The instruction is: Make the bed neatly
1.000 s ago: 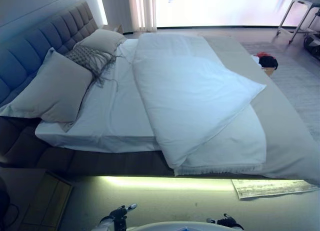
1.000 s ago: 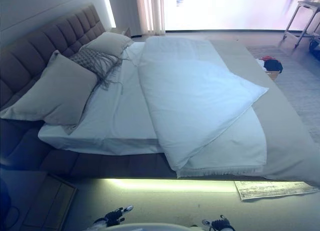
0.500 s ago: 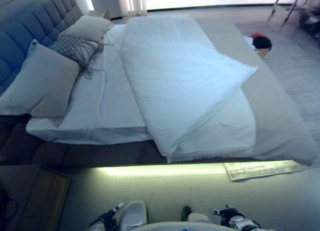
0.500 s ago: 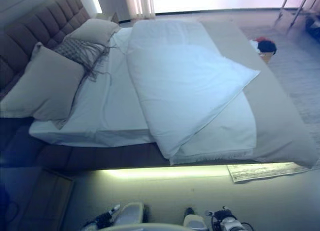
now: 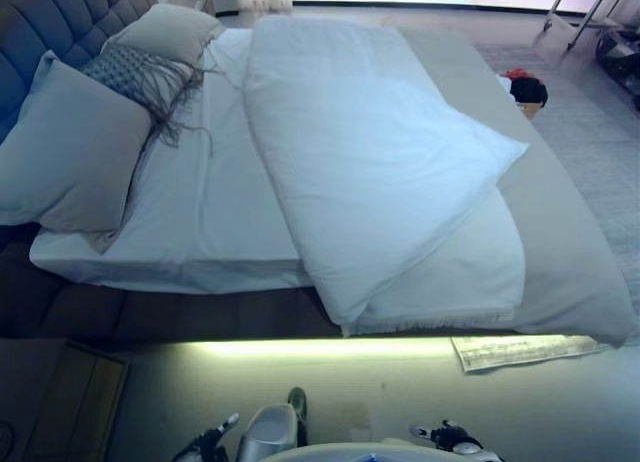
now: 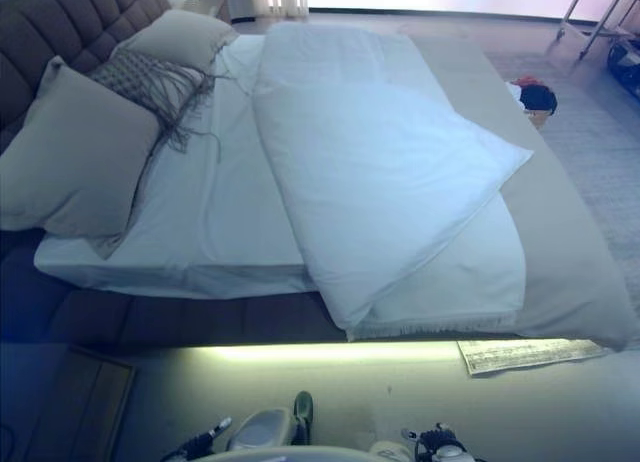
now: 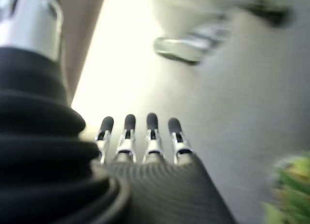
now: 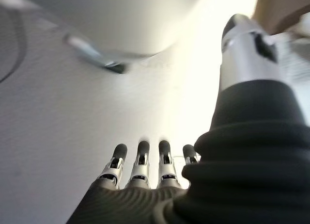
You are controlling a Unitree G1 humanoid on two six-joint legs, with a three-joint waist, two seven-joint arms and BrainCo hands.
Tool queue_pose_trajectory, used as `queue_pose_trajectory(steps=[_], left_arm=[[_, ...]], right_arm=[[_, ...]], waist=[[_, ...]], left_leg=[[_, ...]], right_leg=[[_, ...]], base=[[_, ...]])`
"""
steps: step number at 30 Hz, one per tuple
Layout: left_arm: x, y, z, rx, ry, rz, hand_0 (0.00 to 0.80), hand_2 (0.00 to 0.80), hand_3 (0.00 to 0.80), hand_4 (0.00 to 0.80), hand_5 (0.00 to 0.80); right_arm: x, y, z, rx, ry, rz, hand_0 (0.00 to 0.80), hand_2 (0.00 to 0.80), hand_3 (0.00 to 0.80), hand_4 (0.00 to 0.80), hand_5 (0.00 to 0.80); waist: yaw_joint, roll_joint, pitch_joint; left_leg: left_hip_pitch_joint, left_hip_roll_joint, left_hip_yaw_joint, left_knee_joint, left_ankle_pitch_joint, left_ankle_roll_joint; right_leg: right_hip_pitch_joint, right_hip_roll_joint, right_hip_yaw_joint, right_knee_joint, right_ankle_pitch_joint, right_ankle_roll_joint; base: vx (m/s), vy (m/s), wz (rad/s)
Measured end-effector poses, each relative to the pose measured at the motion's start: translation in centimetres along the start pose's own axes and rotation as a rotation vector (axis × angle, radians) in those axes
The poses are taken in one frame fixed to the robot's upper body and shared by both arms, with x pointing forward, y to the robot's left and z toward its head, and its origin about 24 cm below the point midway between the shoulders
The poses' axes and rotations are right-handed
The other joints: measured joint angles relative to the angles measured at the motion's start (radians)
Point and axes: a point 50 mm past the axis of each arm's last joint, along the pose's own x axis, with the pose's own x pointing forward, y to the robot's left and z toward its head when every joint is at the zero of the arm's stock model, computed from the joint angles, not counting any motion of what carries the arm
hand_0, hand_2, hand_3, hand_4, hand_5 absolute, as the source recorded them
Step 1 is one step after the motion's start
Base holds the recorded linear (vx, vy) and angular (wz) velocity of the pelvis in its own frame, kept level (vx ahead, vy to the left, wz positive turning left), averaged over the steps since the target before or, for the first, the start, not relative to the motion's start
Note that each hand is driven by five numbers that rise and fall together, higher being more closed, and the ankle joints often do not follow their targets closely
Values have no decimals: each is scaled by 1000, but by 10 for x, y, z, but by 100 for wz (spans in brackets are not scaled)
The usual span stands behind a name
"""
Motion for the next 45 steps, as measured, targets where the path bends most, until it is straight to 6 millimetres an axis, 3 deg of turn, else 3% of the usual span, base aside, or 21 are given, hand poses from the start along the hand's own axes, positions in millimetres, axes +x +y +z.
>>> queue_pose_trajectory(steps=[2, 5, 7, 8, 11, 12, 14, 15, 18, 21, 23, 25, 27, 31, 38, 45], left_arm=[[1, -1, 12, 47, -25, -4, 0, 0, 0, 0, 0], [1, -6, 10, 102, -12, -17, 0, 0, 0, 0, 0], [2, -10, 11, 123, -12, -29, 0, 0, 0, 0, 0], [2, -11, 11, 135, -9, -32, 0, 0, 0, 0, 0], [2, -14, 8, 132, 0, -37, 0, 0, 0, 0, 0], [2, -14, 7, 130, 2, -37, 0, 0, 0, 0, 0], [1, -7, 4, 123, 4, -16, 0, 0, 0, 0, 0], [1, -8, 0, 122, 13, -14, 0, 0, 0, 0, 0], [-1, -23, -14, 119, 39, -62, 0, 0, 0, 0, 0], [1, -30, 2, 117, -18, -99, 0, 0, 0, 0, 0], [2, -35, 22, 135, -79, -128, 0, 0, 0, 0, 0], [2, -44, 44, 157, -147, -169, 0, 0, 0, 0, 0], [0, -58, 60, 171, -203, -222, 0, 0, 0, 0, 0], [-5, -77, 78, 118, -272, -290, 0, 0, 0, 0, 0], [-15, -97, 100, 53, -385, -397, 0, 0, 0, 0, 0], [-29, -117, 121, 14, -496, -499, 0, 0, 0, 0, 0]], right_arm=[[0, 3, 9, 49, -27, 9, 0, 0, 0, 0, 0], [0, 1, 18, 110, -57, 7, 0, 0, 0, 0, 0], [1, -2, 25, 148, -75, 3, 0, 0, 0, 0, 0], [1, -3, 27, 166, -80, -1, 0, 0, 0, 0, 0], [2, -7, 35, 231, -90, -10, 0, 0, 0, 0, 0], [2, -8, 35, 262, -87, -11, 0, 0, 0, 0, 0], [1, -4, 40, 302, -96, -3, 0, 0, 0, 0, 0], [1, -7, 47, 306, -119, -3, 0, 0, 0, 0, 0], [1, -30, 83, 408, -218, 14, 0, 0, 0, 0, 0], [-8, -50, 141, 592, -360, 98, 0, 0, 0, 0, 0], [-22, -63, 187, 684, -478, 138, 0, 0, 0, 0, 0], [-38, -71, 224, 731, -576, 170, 0, 0, 0, 0, 0], [-54, -80, 252, 766, -643, 201, 0, 0, 0, 0, 0], [-89, -96, 302, 832, -745, 278, 0, 0, 0, 0, 0], [-119, -126, 332, 880, -827, 281, 0, 0, 0, 0, 0], [-144, -153, 349, 910, -872, 231, 0, 0, 0, 0, 0]], waist=[[-11, 2, -2], [-54, 24, -12], [-67, 25, -11], [-81, 26, -8], [-112, 23, 18], [-109, 20, 28], [-109, -10, 53], [-108, -7, 69], [-99, 38, 97], [-79, 41, 132], [-79, 30, 176], [-79, 31, 215], [-78, 50, 248], [-44, 76, 324], [2, 93, 379], [6, 104, 394]], left_leg=[[59, -4, -29, -65, 21, 17], [81, 4, -63, -99, 24, 13], [61, 8, -68, -100, 21, 7], [44, 10, -73, -101, 21, 7], [31, 19, -111, -94, 19, 4], [29, 26, -121, -78, 8, -18], [33, 43, -127, -31, -15, -94], [33, 75, -127, -8, -24, -115], [-22, 138, -119, 106, -66, -141], [-80, 149, -122, 106, -62, -148], [-134, 137, -132, 113, -50, -171], [-193, 116, -164, 137, -44, -166], [-259, 93, -203, 163, -38, -159], [-345, 66, -211, 203, -35, -156], [-448, 42, -224, 249, -33, -156], [-570, 39, -232, 339, -44, -150]], right_leg=[[-10, -7, -22, 37, -16, 12], [-73, -21, -38, -100, -9, 22], [-161, -46, -36, -235, 51, 56], [-199, -59, -36, -325, 116, 75], [-260, -91, -43, -464, 258, 78], [-266, -99, -41, -453, 274, 73], [-231, -102, -34, -392, 260, 71], [-236, -84, -43, -343, 275, 66], [-274, -35, -68, -260, 249, 3], [-349, -30, -70, -210, 242, -10], [-402, -45, -71, -182, 241, -7], [-441, -61, -69, -163, 243, 2], [-478, -69, -61, -145, 233, 14], [-559, -96, -58, -101, 230, 18], [-657, -117, -46, -50, 220, 31], [-768, -121, -35, 21, 206, 22]], base=[[179, -75, -11], [58, -213, 4], [82, -353, 9], [143, -314, 17], [210, -339, 46], [272, -278, 73], [170, -218, 76], [16, -144, 73], [-76, -25, 34], [-115, 76, 1], [-67, 91, 21], [-78, 86, 46], [-69, 101, 62], [-44, 101, 21], [-74, 60, 11], [-66, -22, 3]])
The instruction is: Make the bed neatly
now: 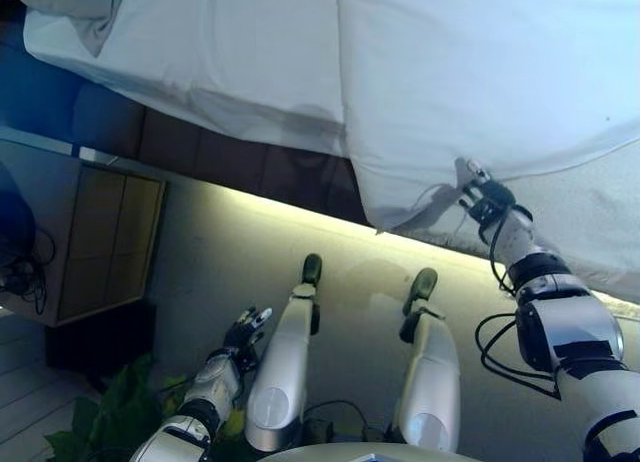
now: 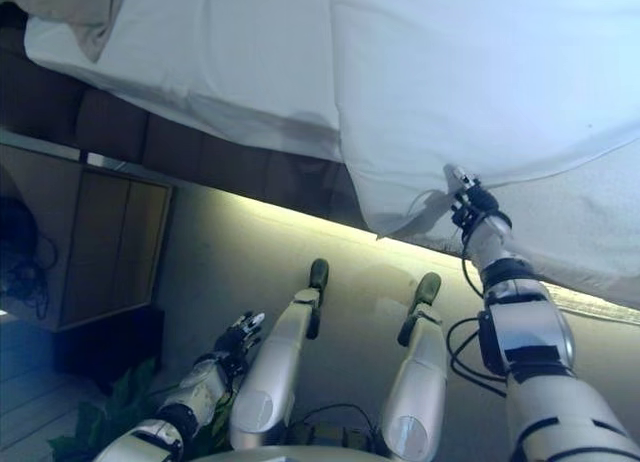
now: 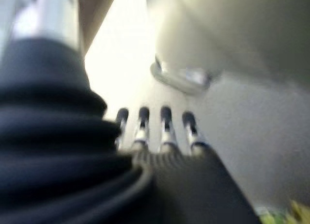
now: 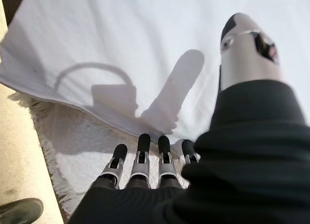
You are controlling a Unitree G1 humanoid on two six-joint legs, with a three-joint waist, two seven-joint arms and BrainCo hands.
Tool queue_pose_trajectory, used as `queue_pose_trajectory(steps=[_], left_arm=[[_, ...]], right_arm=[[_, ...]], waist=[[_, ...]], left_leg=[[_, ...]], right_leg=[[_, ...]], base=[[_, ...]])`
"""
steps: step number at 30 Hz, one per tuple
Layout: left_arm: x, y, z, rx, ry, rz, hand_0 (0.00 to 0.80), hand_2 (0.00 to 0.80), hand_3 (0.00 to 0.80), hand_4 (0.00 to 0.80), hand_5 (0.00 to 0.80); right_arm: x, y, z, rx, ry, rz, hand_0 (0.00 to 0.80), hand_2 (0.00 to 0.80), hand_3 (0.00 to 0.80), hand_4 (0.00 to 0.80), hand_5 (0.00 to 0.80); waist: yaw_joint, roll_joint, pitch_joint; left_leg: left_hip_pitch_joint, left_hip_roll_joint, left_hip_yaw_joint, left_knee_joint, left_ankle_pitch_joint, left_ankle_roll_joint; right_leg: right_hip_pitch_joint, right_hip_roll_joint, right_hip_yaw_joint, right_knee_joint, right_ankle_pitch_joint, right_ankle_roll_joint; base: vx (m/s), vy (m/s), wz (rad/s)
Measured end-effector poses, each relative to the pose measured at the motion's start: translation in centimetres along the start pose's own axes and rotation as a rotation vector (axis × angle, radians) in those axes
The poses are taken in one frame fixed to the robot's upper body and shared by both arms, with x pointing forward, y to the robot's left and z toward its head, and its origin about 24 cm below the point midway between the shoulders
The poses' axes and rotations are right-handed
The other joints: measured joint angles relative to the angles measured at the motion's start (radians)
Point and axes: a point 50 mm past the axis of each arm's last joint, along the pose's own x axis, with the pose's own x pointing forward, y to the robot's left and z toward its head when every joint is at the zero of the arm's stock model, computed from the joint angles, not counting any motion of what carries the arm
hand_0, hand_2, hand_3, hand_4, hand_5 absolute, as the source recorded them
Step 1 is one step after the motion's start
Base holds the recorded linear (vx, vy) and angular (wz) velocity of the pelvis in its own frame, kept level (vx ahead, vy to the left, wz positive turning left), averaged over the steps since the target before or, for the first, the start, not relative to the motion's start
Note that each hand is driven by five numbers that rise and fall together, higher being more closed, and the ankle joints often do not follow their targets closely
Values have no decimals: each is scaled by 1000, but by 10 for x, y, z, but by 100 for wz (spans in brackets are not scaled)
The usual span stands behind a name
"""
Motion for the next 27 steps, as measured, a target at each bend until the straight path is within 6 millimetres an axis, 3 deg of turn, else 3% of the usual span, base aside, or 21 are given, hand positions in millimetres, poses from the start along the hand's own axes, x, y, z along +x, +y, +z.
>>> queue_pose_trajectory(steps=[7, 20, 27], left_arm=[[1, -4, 8, -13, -40, -10, 0, 0, 0, 0, 0], [0, -11, 13, 13, -57, -41, 0, 0, 0, 0, 0], [-2, -12, 10, 3, -61, -37, 0, 0, 0, 0, 0]], right_arm=[[-1, -8, 7, 11, 20, -46, 0, 0, 0, 0, 0], [-3, -39, -19, 52, 127, -168, 0, 0, 0, 0, 0], [-4, -42, -9, 50, 97, -132, 0, 0, 0, 0, 0]], waist=[[-1, 3, 2], [-3, 3, 2], [-5, 3, 2]], left_leg=[[-72, 11, -5, 46, -4, -4], [-60, 44, 4, 50, -9, -11], [-50, 49, 7, 33, -8, -10]], right_leg=[[-67, 18, 23, 26, 1, -6], [-44, 55, 25, -17, 28, -17], [-36, 61, 24, -33, 32, -19]], base=[[-22, -49, -3], [6, -23, -6], [8, -17, -3]])
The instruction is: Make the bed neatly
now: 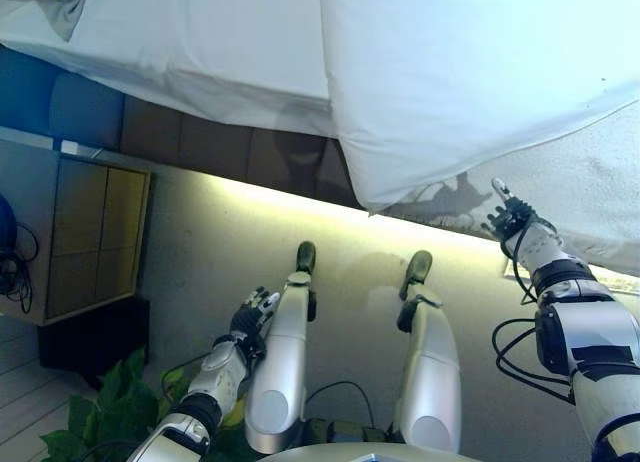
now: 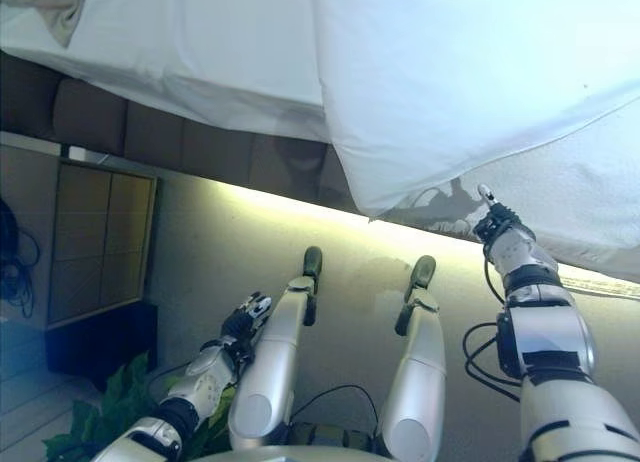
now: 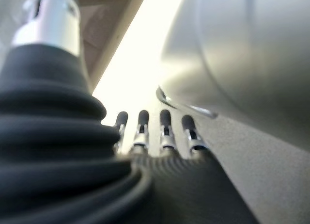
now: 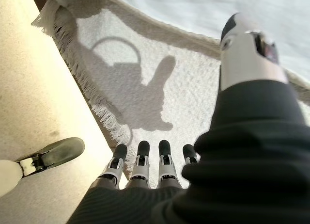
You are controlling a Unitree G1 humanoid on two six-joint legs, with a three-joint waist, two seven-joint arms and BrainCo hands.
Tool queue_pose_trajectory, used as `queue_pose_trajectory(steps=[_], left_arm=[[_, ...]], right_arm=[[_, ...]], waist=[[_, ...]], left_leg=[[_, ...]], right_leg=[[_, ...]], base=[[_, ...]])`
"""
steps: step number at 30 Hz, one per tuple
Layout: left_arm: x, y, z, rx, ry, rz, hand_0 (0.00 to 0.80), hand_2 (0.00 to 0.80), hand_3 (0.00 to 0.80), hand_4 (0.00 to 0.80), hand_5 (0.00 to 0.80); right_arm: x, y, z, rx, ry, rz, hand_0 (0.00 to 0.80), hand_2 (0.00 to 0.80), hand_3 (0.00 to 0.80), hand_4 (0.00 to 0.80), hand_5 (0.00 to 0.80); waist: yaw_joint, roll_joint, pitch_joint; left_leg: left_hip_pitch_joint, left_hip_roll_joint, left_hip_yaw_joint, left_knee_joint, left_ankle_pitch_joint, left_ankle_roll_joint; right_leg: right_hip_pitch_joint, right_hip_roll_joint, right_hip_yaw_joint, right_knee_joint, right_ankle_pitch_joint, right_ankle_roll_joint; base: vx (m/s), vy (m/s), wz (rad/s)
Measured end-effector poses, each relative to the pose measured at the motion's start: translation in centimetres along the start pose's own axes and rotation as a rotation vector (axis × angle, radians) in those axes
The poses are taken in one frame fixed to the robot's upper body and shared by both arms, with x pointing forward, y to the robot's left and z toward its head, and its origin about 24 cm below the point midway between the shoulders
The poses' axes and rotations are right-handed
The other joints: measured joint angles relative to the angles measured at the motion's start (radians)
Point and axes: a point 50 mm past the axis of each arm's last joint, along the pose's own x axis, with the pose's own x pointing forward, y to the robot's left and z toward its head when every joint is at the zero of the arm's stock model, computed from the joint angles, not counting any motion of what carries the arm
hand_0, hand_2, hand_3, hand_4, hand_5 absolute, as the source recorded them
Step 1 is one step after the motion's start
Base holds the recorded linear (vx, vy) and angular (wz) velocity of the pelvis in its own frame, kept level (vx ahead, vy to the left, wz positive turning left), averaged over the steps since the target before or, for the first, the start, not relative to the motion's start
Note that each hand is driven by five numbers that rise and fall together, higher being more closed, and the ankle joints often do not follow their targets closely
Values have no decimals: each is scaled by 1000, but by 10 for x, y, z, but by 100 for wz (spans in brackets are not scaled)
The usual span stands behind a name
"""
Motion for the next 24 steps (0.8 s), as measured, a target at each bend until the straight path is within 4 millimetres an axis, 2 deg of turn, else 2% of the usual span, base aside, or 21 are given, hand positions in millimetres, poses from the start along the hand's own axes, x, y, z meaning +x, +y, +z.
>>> queue_pose_trajectory(steps=[3, 8, 13, 20, 24], left_arm=[[-2, 3, 0, -2, -2, 8, 0, 0, 0, 0, 0], [-5, 11, 1, -34, -15, 34, 0, 0, 0, 0, 0], [-15, 24, -1, -43, -34, 59, 0, 0, 0, 0, 0], [-24, 34, 1, -61, -59, 66, 0, 0, 0, 0, 0], [-30, 41, -2, -76, -71, 75, 0, 0, 0, 0, 0]], right_arm=[[-2, 4, 14, 0, -44, 20, 0, 0, 0, 0, 0], [-9, 15, 52, 13, -144, 60, 0, 0, 0, 0, 0], [-18, 18, 85, 24, -224, 69, 0, 0, 0, 0, 0], [-29, 21, 113, 20, -275, 73, 0, 0, 0, 0, 0], [-34, 23, 125, 26, -304, 87, 0, 0, 0, 0, 0]], waist=[[2, 0, 0], [15, 3, 3], [37, 4, 3], [52, 12, 6], [54, 16, 6]], left_leg=[[-22, 0, -1, 1, 0, -1], [-71, -2, -5, 18, 0, -3], [-114, -4, -15, 45, -4, -8], [-201, -5, -33, 87, -7, -13], [-235, -13, -37, 87, 3, -7]], right_leg=[[-20, -1, -1, 8, 0, 0], [-73, -2, -1, 31, -3, -8], [-122, -4, 0, 79, -25, -14], [-207, -2, 3, 136, -36, -19], [-247, 1, 21, 146, -36, -19]], base=[[22, -48, 3], [26, -55, 3], [23, -80, 4], [11, -59, 3], [-25, -3, 6]])
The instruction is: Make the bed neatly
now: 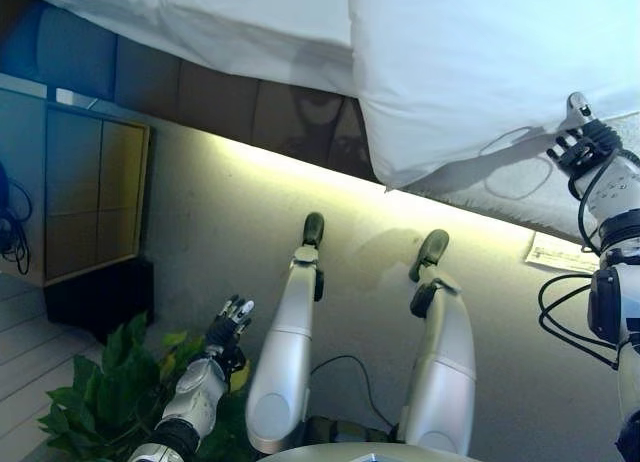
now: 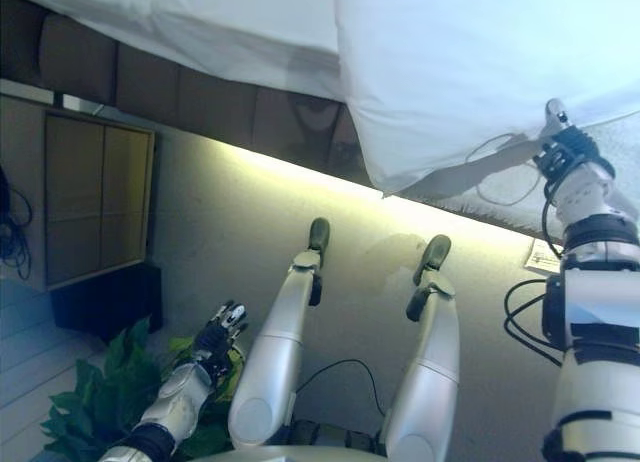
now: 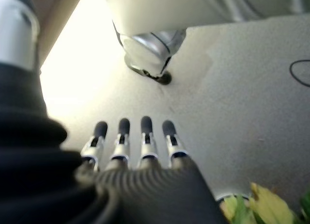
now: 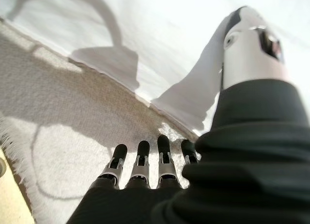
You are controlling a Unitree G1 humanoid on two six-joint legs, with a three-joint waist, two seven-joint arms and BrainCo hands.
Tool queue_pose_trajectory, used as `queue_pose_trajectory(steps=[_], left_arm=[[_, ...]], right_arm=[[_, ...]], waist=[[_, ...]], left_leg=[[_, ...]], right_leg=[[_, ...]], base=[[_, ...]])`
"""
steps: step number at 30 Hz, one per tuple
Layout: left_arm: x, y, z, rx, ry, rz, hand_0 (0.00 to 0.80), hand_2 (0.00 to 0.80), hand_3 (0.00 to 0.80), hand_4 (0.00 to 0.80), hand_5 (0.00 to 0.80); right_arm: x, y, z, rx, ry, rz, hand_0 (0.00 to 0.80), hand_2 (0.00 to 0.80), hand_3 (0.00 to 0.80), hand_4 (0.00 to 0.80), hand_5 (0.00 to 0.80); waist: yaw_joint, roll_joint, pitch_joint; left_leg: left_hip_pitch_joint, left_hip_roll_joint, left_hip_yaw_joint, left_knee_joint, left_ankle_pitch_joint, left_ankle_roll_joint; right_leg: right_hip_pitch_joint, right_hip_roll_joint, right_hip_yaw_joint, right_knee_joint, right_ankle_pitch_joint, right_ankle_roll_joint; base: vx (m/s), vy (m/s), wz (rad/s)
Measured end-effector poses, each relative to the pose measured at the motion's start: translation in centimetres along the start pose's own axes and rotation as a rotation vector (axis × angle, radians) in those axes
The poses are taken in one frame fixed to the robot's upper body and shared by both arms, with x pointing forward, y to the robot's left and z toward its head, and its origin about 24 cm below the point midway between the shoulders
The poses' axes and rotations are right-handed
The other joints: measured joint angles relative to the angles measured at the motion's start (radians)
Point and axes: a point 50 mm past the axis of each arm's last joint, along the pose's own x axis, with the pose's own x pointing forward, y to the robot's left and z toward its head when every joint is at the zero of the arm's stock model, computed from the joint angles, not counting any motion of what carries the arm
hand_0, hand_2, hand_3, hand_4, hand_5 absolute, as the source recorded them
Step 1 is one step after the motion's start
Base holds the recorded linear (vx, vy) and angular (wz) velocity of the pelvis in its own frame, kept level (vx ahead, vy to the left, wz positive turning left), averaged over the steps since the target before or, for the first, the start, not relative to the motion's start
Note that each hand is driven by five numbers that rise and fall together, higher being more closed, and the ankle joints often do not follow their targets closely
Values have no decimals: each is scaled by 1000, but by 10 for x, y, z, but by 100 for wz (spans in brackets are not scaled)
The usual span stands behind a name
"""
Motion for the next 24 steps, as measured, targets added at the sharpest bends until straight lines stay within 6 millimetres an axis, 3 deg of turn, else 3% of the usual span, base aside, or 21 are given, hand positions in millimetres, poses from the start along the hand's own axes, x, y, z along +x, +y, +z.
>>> queue_pose_trajectory(steps=[5, 14, 15, 16, 24], left_arm=[[-7, 7, -6, 4, 18, 0, 0, 0, 0, 0, 0], [-5, -5, 4, 4, -22, -77, 0, 0, 0, 0, 0], [-5, -4, 4, 6, -21, -75, 0, 0, 0, 0, 0], [-5, -3, 4, 6, -20, -74, 0, 0, 0, 0, 0], [-8, 4, 3, 4, -4, -58, 0, 0, 0, 0, 0]], right_arm=[[-1, 2, 5, -15, -14, 16, 0, 0, 0, 0, 0], [0, -6, -7, -58, 17, 69, 0, 0, 0, 0, 0], [0, -5, -7, -60, 17, 74, 298, 298, 298, 298, 298], [0, -5, -6, -67, 16, 80, 800, 800, 800, 800, 800], [-9, 24, 37, -88, -233, 220, 800, 800, 800, 800, 800]], waist=[[-1, 1, 0], [0, 4, 2], [0, 4, 2], [1, 5, 2], [7, 5, 2]], left_leg=[[-13, -2, 0, 2, 3, 1], [85, 1, 9, -24, 1, -2], [107, 1, 9, -35, 2, -1], [129, 2, 9, -45, 4, -2], [221, 3, 0, -142, 39, -7]], right_leg=[[-14, 0, 5, 4, 0, 0], [89, 0, -5, -33, 8, 7], [113, 1, -8, -45, 11, 9], [138, 1, -12, -59, 13, 10], [232, 0, -45, -133, 29, 12]], base=[[-14, 0, 1], [15, 21, -2], [35, -5, -1], [0, 0, 0], [2, 13, 5]])
